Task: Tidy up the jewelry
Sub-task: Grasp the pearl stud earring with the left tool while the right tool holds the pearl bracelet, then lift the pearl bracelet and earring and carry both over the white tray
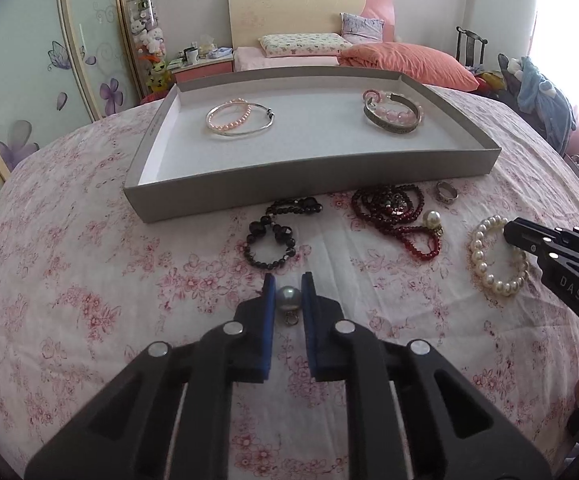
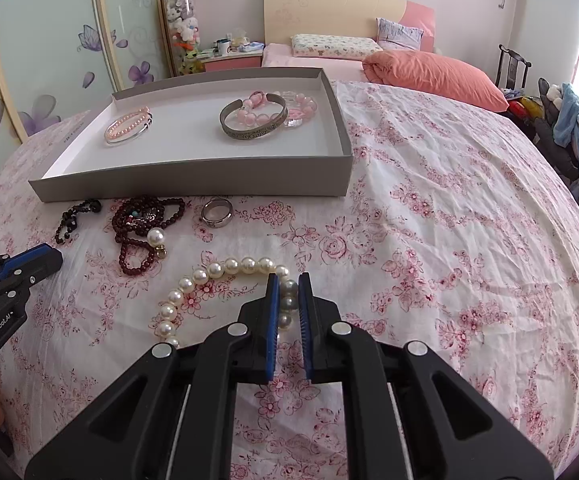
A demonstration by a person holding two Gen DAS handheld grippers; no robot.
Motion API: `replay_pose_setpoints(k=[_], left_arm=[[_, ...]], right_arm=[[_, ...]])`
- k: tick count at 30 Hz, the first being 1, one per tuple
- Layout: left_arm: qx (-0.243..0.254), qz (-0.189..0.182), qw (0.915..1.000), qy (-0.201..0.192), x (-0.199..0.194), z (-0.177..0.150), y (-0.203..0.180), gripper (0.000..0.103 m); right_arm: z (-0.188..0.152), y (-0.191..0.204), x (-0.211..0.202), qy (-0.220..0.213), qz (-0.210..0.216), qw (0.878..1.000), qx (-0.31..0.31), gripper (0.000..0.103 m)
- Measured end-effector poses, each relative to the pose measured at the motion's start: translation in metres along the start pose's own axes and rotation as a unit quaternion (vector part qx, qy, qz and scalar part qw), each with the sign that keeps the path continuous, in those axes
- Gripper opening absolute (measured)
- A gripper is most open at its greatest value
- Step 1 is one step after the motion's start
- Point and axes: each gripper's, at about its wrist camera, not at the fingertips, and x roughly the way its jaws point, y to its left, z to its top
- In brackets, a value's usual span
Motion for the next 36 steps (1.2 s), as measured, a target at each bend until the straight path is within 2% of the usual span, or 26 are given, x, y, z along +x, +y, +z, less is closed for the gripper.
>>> replay_pose_setpoints(k=[10, 19, 23, 29, 36], left_arm=[[-0.015, 0.028, 0.9995, 0.002, -0.008, -0.008, 0.038, 0.014], [-0.019, 0.022, 0.9996, 0.001, -0.01, -0.009, 0.046, 0.014], [-0.021, 0.019, 0.9996, 0.0, -0.011, -0.01, 0.049, 0.014], [-0.027, 0.017, 0.9994, -0.012, -0.018, -0.009, 0.051, 0.014], [-0.028, 0.024, 0.9977, -0.057, -0.039, -0.005, 0.05, 0.014]], right_arm=[[0.0, 0.002, 0.0, 0.0, -0.006, 1.0, -0.008, 0.011], [0.0, 0.0, 0.0, 0.0, 0.002, 1.0, -0.002, 0.011], [0.0, -0.003, -0.001, -0.005, 0.019, 1.0, 0.012, 0.01], [0.007, -0.001, -0.023, -0.057, 0.051, 0.997, 0.017, 0.01], [0.013, 0.01, -0.047, -0.107, 0.098, 0.989, 0.013, 0.01]])
